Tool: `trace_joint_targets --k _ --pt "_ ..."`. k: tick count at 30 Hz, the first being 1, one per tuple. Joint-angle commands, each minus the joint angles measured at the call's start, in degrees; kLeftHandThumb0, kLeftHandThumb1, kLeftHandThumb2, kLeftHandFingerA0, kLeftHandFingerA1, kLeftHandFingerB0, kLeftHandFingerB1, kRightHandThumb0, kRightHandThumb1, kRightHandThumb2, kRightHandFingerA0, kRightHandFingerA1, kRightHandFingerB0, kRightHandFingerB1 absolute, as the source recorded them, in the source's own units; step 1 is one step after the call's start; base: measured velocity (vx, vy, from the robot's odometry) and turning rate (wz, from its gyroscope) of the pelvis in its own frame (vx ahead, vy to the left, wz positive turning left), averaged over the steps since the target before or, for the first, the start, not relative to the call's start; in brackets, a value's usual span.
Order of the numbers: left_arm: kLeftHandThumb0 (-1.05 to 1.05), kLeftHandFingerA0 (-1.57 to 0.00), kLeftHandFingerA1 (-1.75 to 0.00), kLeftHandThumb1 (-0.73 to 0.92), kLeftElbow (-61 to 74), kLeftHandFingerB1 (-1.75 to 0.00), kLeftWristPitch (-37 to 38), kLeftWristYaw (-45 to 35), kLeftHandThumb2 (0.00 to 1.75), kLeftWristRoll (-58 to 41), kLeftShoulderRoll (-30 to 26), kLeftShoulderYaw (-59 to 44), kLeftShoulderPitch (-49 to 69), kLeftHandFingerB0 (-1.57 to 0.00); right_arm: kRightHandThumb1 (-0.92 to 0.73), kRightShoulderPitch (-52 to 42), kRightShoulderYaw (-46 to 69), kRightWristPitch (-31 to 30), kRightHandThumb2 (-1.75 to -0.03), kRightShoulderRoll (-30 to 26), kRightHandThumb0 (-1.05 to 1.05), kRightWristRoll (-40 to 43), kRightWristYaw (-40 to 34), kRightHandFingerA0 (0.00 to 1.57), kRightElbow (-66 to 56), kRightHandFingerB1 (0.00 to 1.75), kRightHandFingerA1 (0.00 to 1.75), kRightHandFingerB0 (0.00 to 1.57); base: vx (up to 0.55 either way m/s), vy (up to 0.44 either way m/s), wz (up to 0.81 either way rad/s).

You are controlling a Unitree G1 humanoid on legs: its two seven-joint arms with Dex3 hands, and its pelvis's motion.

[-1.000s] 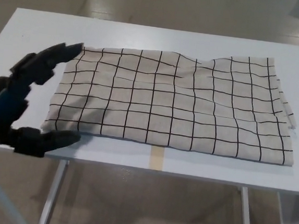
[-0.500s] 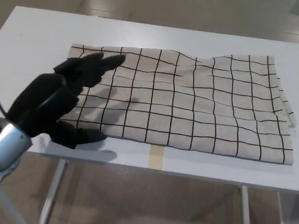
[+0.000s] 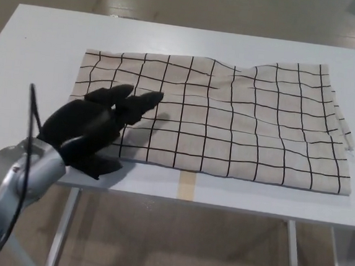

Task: Use the left hand to fold a white towel with checkered patterns in half.

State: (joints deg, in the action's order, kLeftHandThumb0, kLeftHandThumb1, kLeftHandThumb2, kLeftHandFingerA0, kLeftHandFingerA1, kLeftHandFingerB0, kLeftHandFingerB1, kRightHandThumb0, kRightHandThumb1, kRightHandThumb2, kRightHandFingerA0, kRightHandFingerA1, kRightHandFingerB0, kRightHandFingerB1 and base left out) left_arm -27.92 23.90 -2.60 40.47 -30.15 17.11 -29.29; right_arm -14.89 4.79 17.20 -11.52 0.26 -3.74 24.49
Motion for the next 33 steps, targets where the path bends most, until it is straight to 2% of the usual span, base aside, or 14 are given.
trace_joint_targets --k 1,10,12,14,15,27,28,29,30,31,32,33 --pt "-0.11 0.00 0.00 0.52 -7.8 -0.03 -9.3 8.9 0.64 15.1 -1.1 8.2 -4.9 0.00 -0.54 -0.9 0.2 1.0 -0.56 0.1 -0.30 -0.5 1.2 0.43 0.4 0.50 0.53 0.41 0.00 0.000 0.00" --pt "-0.14 0.00 0.00 0.51 -14.0 -0.04 -11.8 12.6 0.63 15.8 0.8 12.6 -8.2 0.00 -0.54 -0.1 0.3 1.1 -0.56 0.2 -0.29 -0.7 1.0 0.43 0.8 0.50 0.53 0.41 0.00 0.000 0.00" --pt "-0.19 0.00 0.00 0.54 -15.9 -0.13 -12.4 13.8 0.56 15.9 1.5 14.0 -9.2 0.00 -0.54 -0.2 0.4 1.0 -0.56 0.2 -0.29 -0.7 1.2 0.43 0.8 0.50 0.53 0.41 0.00 0.000 0.00" --pt "-0.19 0.00 -0.02 0.53 -17.0 -0.14 -12.9 14.7 0.56 16.1 2.1 15.0 -9.7 0.00 -0.54 -0.3 0.5 0.9 -0.56 0.1 -0.29 -0.6 1.5 0.43 0.9 0.50 0.53 0.41 0.00 0.000 0.00" --pt "-0.22 0.00 0.00 0.46 -17.7 -0.16 -13.1 15.3 0.71 16.1 2.4 15.6 -10.1 0.00 -0.54 -0.4 0.5 0.8 -0.56 0.2 -0.29 -0.5 1.6 0.43 0.7 0.50 0.53 0.41 0.00 0.000 0.00" --pt "-0.29 0.00 -0.02 0.44 -25.1 -0.17 -15.9 18.0 0.70 16.3 6.4 19.1 -13.6 0.00 -0.54 -0.7 1.0 0.4 -0.56 0.5 -0.29 -0.2 1.9 0.44 0.0 0.50 0.54 0.41 0.00 0.000 0.00" --pt "-0.36 -0.14 -0.31 0.50 -26.0 -0.32 -17.0 18.7 0.61 16.8 7.2 19.8 -14.2 -0.12 -0.54 -0.7 1.0 0.2 -0.56 0.6 -0.29 -0.2 1.8 0.44 -0.2 0.50 0.54 0.42 0.00 0.000 0.00" --pt "-0.32 -0.57 -0.44 0.53 -27.5 -0.39 -18.7 19.6 0.57 17.5 8.3 20.6 -15.2 -0.55 -0.54 -0.6 1.0 0.1 -0.56 0.8 -0.29 -0.2 1.7 0.44 -0.3 0.50 0.54 0.42 0.00 0.000 0.00" --pt "-0.41 -1.09 -1.43 0.38 -29.0 -1.29 -20.4 20.2 0.73 18.1 9.5 21.3 -16.1 -0.96 -0.54 -0.7 1.1 0.3 -0.56 1.0 -0.29 -0.1 1.8 0.44 -0.1 0.50 0.54 0.42 0.00 0.000 0.00" --pt "-0.41 -1.09 -1.43 0.38 -30.1 -1.29 -21.5 20.7 0.73 18.5 10.3 21.8 -16.7 -0.96 -0.54 -0.7 1.1 0.4 -0.56 1.0 -0.29 0.0 1.9 0.44 0.0 0.50 0.54 0.42 0.00 0.000 0.00" --pt "-0.31 -0.77 -1.75 0.54 -30.8 -1.65 -22.3 21.3 0.56 18.8 10.9 22.3 -17.1 -0.79 -0.54 -0.7 1.2 0.6 -0.56 1.1 -0.29 0.0 1.9 0.44 0.1 0.50 0.54 0.42 0.00 0.000 0.00" --pt "-0.29 -0.69 -1.75 0.55 -31.6 -1.74 -23.2 22.3 0.53 18.8 11.5 22.8 -17.5 -0.66 -0.54 -0.7 1.2 0.6 -0.56 1.1 -0.29 0.0 2.0 0.44 0.0 0.50 0.54 0.42 0.00 0.000 0.00"
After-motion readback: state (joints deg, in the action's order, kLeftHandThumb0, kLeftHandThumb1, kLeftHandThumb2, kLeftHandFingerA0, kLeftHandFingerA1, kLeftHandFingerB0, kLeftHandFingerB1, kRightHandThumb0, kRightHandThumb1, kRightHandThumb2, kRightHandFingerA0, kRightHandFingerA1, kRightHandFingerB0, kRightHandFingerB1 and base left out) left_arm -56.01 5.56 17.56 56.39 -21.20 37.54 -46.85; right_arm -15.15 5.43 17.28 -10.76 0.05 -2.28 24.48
